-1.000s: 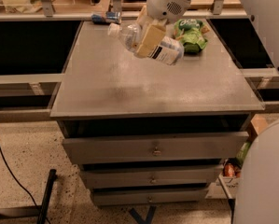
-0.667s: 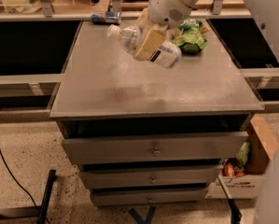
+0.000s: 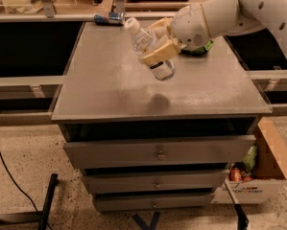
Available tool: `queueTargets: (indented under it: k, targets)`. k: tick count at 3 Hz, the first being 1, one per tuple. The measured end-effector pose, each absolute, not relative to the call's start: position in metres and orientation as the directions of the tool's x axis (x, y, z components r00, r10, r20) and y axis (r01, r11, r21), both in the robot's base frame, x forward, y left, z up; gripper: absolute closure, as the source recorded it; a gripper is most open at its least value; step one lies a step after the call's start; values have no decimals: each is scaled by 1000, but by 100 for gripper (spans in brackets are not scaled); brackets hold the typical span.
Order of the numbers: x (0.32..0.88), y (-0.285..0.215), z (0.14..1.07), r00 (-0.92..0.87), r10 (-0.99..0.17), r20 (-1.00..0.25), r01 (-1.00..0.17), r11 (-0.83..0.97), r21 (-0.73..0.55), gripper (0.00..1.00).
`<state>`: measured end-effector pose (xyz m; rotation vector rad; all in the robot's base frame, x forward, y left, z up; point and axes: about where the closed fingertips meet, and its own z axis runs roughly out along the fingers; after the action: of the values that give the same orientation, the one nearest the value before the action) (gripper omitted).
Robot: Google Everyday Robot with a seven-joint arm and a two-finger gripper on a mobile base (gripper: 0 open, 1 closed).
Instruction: Place blue plastic bottle upright
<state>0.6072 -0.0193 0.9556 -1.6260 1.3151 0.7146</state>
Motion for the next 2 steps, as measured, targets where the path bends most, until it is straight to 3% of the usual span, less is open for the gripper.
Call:
queueTargets:
  k: [1,2]
  targets:
    - [597,-21,980,253,-356,-900,-966,-32,-258,100]
    - [597,-20,979,240,-357,-903,-969,-30,-246,100]
